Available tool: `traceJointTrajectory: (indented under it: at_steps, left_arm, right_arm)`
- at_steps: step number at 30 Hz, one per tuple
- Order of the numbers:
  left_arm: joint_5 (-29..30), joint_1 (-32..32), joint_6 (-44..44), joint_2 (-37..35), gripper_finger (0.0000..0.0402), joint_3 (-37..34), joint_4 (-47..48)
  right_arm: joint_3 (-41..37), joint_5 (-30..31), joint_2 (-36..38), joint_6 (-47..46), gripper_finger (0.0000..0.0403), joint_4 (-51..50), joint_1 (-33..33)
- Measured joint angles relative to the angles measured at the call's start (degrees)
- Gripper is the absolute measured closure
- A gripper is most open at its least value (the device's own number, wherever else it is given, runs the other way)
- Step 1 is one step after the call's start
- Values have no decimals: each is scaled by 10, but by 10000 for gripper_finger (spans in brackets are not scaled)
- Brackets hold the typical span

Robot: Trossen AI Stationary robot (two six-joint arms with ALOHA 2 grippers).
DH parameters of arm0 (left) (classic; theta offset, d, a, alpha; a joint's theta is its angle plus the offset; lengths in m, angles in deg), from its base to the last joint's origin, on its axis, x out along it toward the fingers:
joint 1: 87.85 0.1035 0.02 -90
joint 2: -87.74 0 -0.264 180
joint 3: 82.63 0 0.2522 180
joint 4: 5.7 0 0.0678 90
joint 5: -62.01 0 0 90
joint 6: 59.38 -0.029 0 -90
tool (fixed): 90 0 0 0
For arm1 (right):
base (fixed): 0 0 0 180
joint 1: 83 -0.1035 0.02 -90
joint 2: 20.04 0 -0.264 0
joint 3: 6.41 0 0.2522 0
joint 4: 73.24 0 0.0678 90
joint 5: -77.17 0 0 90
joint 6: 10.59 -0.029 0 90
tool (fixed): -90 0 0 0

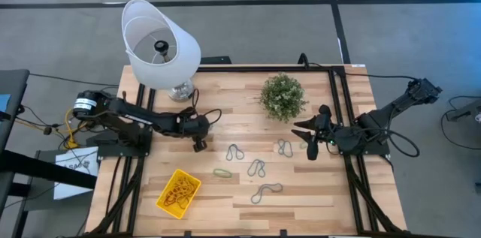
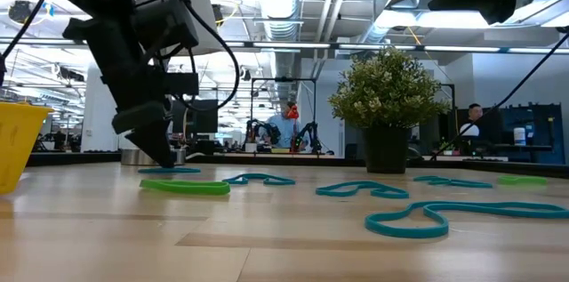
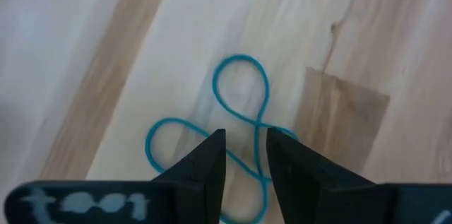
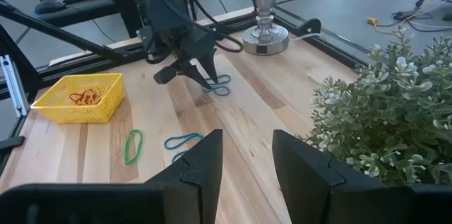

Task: Pick and place items into bin
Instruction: Put the top left blue rubberband into the yellow bin

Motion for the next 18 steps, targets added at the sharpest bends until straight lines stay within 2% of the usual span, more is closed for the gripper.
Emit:
traceJointTrajectory:
  at_steps: [10, 18]
  left_arm:
    - [-29, 37, 0, 0, 306, 0, -20]
    - [-49, 39, 18, -1, 306, 0, -43]
  right_arm:
    - [0, 0, 0, 0, 284, 0, 0]
    - [0, 0, 0, 0, 284, 0, 0]
